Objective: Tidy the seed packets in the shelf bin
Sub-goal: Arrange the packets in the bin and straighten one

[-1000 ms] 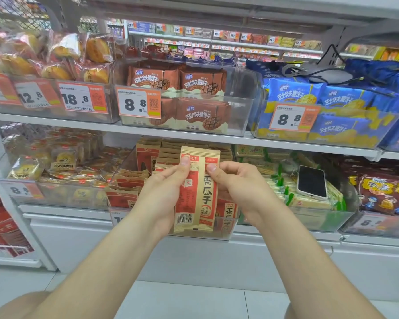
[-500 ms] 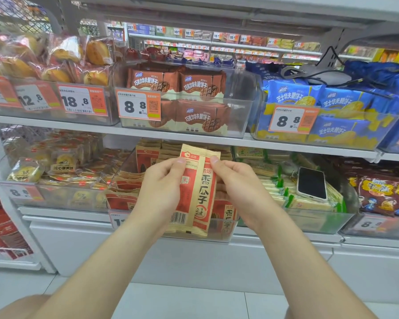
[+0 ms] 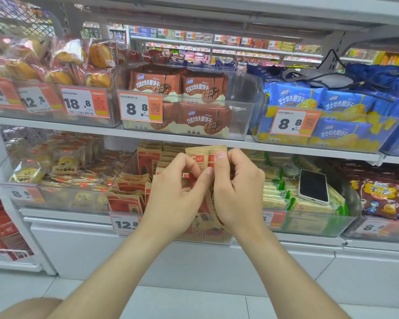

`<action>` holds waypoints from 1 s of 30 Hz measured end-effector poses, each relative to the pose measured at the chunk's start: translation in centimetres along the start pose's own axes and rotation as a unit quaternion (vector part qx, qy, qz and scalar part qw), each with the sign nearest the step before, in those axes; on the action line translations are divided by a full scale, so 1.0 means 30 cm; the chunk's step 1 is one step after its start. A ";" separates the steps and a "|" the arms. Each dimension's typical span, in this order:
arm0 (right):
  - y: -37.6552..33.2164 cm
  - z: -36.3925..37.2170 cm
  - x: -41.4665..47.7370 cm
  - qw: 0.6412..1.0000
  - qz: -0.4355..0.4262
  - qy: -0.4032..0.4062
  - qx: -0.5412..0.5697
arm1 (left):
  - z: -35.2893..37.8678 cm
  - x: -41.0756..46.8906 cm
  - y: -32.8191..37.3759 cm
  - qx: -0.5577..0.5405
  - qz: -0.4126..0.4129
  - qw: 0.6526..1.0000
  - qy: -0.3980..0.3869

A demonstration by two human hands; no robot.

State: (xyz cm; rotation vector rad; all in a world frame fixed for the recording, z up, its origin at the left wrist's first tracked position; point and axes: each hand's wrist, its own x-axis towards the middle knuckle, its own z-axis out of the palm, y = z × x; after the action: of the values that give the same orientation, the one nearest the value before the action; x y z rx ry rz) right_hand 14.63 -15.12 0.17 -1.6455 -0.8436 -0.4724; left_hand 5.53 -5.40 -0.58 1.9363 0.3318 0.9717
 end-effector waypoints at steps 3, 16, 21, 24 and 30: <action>-0.025 0.010 -0.014 1.000 -0.020 0.001 0.004 | -0.001 -0.001 -0.001 -0.007 0.017 1.000 0.021; -0.003 0.018 0.011 0.980 0.127 -0.033 0.146 | -0.052 0.031 0.009 -0.109 -0.045 0.992 -0.037; -0.004 -0.016 0.020 0.970 0.125 -0.183 0.103 | -0.058 0.055 -0.023 -0.134 -0.120 0.980 0.090; 0.007 -0.042 0.020 0.924 0.165 -0.337 0.072 | -0.078 0.070 -0.032 -0.163 -0.154 0.962 0.157; 0.029 -0.022 0.023 0.961 0.166 -0.223 0.011 | -0.088 0.053 -0.060 0.015 -0.126 0.992 0.028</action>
State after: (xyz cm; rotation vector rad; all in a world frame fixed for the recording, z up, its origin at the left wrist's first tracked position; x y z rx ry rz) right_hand 15.81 -15.64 0.25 -1.8592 -0.8650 0.1510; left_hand 4.87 -1.88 -0.56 1.8432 0.6108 0.8596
